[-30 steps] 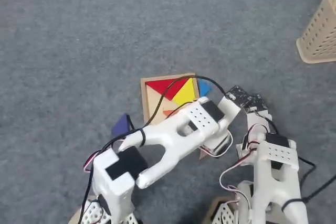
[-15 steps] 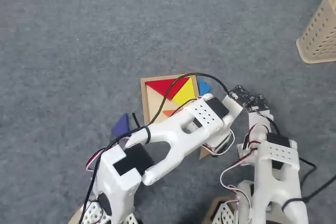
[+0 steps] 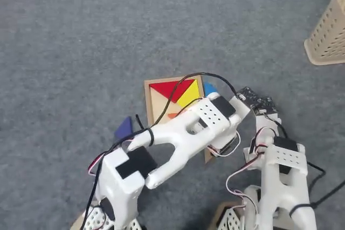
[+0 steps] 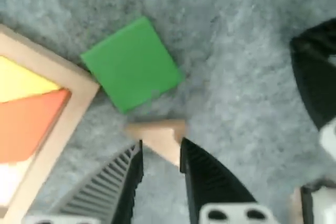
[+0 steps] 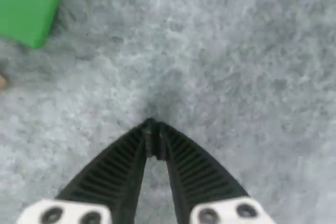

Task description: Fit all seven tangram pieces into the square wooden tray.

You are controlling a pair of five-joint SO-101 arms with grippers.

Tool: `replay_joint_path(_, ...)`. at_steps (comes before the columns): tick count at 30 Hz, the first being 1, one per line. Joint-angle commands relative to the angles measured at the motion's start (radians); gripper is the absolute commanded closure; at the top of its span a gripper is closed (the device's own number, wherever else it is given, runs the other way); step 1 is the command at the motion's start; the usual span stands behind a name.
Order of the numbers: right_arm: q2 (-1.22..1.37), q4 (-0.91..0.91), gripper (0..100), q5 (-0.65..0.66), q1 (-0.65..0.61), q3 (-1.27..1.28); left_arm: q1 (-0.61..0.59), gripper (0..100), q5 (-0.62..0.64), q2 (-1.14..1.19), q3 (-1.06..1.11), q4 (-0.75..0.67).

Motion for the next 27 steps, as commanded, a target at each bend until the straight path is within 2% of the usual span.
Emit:
replay_joint_path(1, -0.033, -0.015, 99.2, 0.003, 0.004, -0.003, -0.084, 89, -0.015, -0.120, -0.012, 0.043)
replay_joint_path(6, -0.033, -0.015, 99.2, 0.005, 0.004, -0.003, -0.146, 89, -0.087, -0.190, -0.012, 0.057)
replay_joint_path(9, -0.033, -0.015, 99.2, 0.006, 0.004, -0.003, -0.147, 89, -0.103, -0.180, 0.004, 0.002)
replay_joint_path(12, -0.033, -0.015, 99.2, 0.006, 0.004, -0.003, -0.106, 86, -0.080, -0.112, 0.030, -0.057)
replay_joint_path(17, -0.039, -0.015, 99.2, 0.005, 0.015, -0.003, -0.054, 80, 0.029, 0.015, 0.027, -0.066)
replay_joint_path(19, -0.042, -0.016, 99.2, 0.009, 0.076, -0.005, -0.055, 80, 0.046, 0.048, 0.010, -0.060)
replay_joint_path(24, -0.044, -0.114, 99.2, 0.069, 0.349, -0.011, -0.055, 80, 0.069, 0.066, 0.008, -0.054)
replay_joint_path(27, -0.038, -0.111, 99.2, 0.077, 0.363, -0.008, -0.054, 80, 0.068, 0.064, -0.001, -0.026)
